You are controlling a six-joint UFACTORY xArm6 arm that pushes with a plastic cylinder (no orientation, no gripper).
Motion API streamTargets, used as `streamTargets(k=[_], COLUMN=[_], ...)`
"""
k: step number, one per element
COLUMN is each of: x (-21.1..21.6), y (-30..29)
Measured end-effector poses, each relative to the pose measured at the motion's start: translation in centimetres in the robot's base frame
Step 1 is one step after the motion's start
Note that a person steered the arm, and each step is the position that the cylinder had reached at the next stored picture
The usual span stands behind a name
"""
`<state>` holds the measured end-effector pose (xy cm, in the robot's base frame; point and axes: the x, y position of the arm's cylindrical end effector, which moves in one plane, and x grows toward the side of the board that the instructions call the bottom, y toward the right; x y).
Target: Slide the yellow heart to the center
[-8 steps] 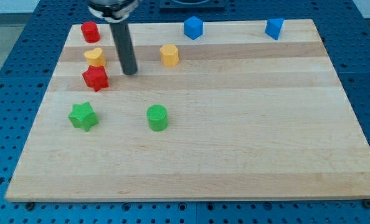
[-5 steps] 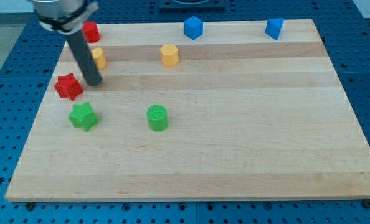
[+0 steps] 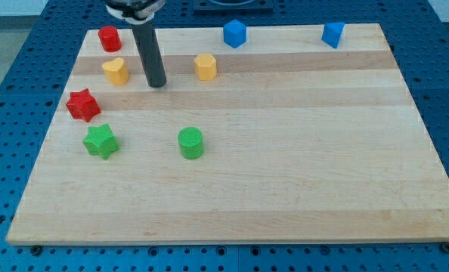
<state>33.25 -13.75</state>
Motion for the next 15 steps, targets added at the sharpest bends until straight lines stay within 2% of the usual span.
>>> streamTargets(k=[2, 4, 5, 6, 8, 9, 11, 12, 13, 14, 15], x=[-3.5, -5.9, -4.8, -2.4, -1.8, -1.1, -1.1, 0.4, 1.4, 2.3, 3.2], y=[-0.5, -6.5, -12.8, -15.7, -2.0, 1.3, -7.8, -10.5, -4.5, 5.7, 11.3])
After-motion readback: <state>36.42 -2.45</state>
